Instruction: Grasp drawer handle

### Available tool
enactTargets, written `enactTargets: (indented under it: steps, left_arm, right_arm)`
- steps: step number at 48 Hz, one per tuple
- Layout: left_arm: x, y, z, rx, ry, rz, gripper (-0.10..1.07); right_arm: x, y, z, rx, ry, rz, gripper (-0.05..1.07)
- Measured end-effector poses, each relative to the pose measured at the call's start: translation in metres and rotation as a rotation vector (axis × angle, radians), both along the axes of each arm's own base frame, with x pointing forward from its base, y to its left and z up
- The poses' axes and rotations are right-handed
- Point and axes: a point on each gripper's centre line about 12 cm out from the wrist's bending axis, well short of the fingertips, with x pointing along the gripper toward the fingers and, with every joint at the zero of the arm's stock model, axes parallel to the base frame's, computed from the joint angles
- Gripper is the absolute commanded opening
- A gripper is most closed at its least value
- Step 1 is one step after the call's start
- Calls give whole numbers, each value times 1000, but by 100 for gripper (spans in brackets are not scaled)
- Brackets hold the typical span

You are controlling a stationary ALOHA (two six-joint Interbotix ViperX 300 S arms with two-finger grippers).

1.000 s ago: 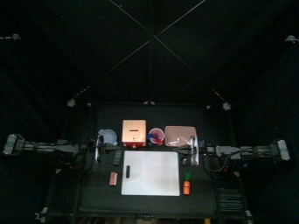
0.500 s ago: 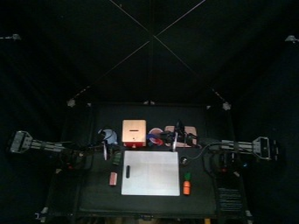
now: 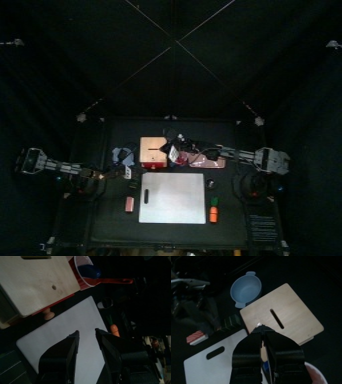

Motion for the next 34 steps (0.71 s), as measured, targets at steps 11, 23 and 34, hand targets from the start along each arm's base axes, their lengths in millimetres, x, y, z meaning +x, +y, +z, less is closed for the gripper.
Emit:
enactTargets:
  steps: [11,23,34]
  left_arm:
    - [14,6,-18,-74,62,112,73]
    - [27,7,-35,-122,124,172,73]
    - [35,10,-46,-123,161,193,74]
  right_arm:
    - [29,-37,-29,4,151,0,2]
    - [53,-61,-54,-40,293,21,2]
    - [55,-63,-64,-36,364,33,2]
